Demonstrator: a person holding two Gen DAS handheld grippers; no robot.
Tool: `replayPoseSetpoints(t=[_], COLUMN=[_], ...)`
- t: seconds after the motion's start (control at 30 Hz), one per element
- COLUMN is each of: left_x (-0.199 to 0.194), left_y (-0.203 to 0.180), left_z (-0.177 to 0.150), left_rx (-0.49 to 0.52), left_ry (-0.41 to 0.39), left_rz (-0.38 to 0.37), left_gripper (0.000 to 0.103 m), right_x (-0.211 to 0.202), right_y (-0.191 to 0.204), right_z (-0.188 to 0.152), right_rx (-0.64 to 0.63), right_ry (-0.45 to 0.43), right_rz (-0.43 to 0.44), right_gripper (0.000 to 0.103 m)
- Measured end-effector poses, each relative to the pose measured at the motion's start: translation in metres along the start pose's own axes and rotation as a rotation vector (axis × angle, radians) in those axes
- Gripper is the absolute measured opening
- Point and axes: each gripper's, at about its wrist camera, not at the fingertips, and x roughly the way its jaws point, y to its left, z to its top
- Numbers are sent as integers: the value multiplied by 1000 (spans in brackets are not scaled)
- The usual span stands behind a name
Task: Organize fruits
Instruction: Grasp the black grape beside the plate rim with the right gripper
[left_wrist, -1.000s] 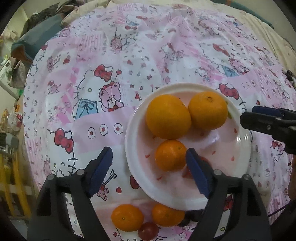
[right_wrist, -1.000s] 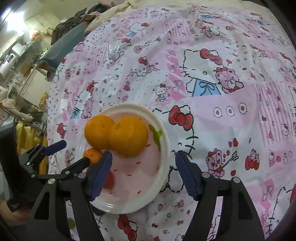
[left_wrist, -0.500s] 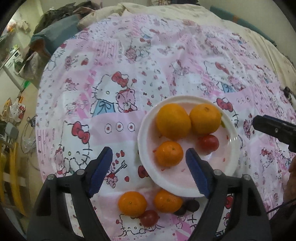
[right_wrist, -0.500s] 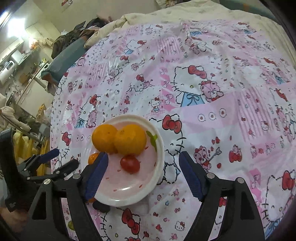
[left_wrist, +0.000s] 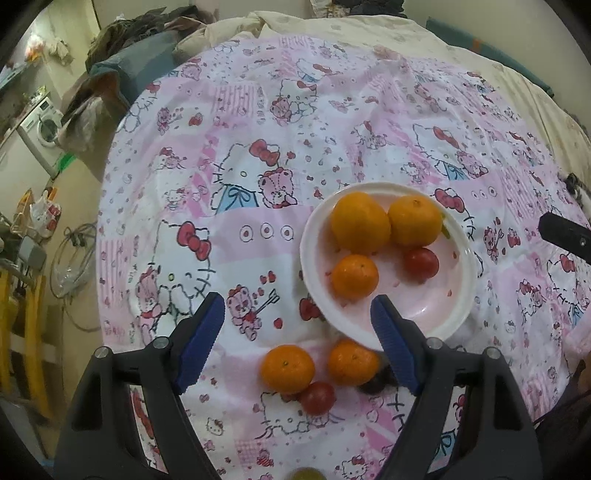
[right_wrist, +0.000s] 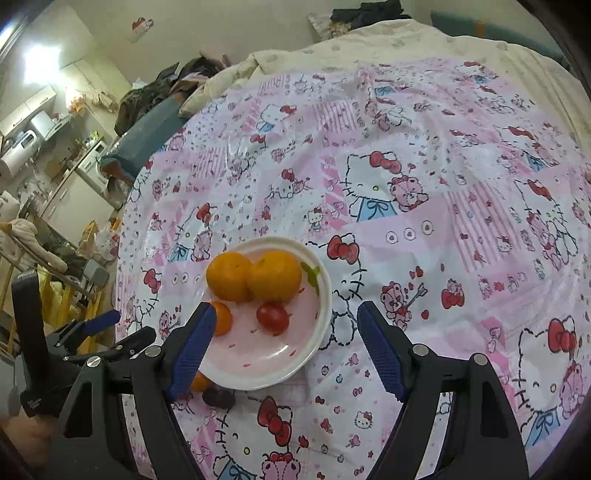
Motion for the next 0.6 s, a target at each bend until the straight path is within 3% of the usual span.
replayPoseSetpoints(t=[0.37, 0.6], left_x=[-28, -25], left_y=[12, 25], left_z=[-15, -29], left_rx=[-47, -128], left_ry=[7, 53], left_rz=[5, 16], left_gripper=[79, 79], right_x=[-15, -6], right_y=[3, 6], right_z=[-24, -45], right_rx=[17, 53], right_ry=[8, 68], right_rz=[20, 59], right_gripper=[81, 81])
